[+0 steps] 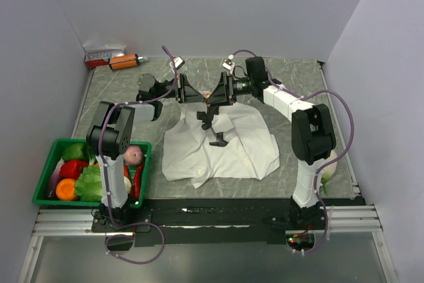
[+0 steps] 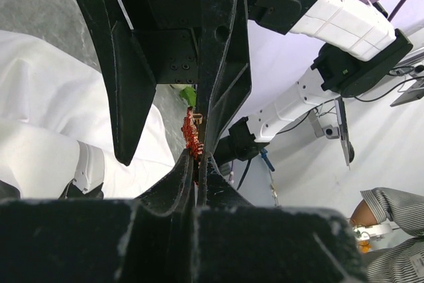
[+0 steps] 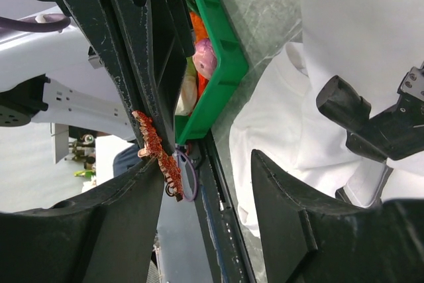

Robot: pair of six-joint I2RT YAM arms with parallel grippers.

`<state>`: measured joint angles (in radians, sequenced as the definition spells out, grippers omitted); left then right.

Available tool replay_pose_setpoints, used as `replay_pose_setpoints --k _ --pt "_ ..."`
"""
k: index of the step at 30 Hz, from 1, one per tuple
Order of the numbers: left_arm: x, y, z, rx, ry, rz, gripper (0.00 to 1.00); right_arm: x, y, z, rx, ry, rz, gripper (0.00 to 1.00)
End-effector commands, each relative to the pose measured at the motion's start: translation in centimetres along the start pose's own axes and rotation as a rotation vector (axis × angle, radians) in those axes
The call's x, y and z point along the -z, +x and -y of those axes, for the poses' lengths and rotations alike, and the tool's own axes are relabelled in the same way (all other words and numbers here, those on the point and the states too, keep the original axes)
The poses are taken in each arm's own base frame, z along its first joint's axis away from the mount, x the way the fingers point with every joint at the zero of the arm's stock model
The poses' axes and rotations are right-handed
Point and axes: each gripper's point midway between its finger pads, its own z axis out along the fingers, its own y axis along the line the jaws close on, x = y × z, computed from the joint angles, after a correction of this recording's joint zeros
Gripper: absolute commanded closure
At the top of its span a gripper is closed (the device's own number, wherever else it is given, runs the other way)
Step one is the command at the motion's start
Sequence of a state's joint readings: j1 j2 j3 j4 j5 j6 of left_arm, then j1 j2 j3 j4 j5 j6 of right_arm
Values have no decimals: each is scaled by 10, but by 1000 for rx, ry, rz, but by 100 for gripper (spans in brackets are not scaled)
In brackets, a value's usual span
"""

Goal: Remove the brooch from the garment

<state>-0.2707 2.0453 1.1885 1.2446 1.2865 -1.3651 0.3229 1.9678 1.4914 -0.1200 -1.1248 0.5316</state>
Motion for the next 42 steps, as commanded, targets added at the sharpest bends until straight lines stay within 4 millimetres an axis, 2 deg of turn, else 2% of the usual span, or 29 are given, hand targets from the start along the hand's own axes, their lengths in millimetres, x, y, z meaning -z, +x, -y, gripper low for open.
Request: replay_pose_setpoints --k 1,4,6,9,14,19,23,28,34,42 --pt "-9 17 70 -361 143 -153 99 27 -49 55 31 209 199 40" --pt "-8 17 66 -345 135 -142 99 31 -47 54 42 199 197 40" --pt "-8 15 63 -332 127 -140 99 31 -45 46 72 166 192 39" --pt "-9 14 60 -315 121 -133 99 27 -43 29 131 98 171 39" --pt "-10 15 56 -294 115 -128 99 24 -55 3 218 41 180 39" --pt "-8 11 54 -289 103 -112 99 28 -60 3 235 82 194 40" --pt "-3 6 45 -272 67 -80 99 37 -53 19 180 209 201 41" --pt "0 6 42 -257 57 -68 99 40 -48 20 164 218 202 41" --pt "0 4 41 -251 59 -68 99 45 -52 24 163 225 211 41" --pt "-1 4 36 -233 49 -66 99 40 -53 4 221 114 191 40"
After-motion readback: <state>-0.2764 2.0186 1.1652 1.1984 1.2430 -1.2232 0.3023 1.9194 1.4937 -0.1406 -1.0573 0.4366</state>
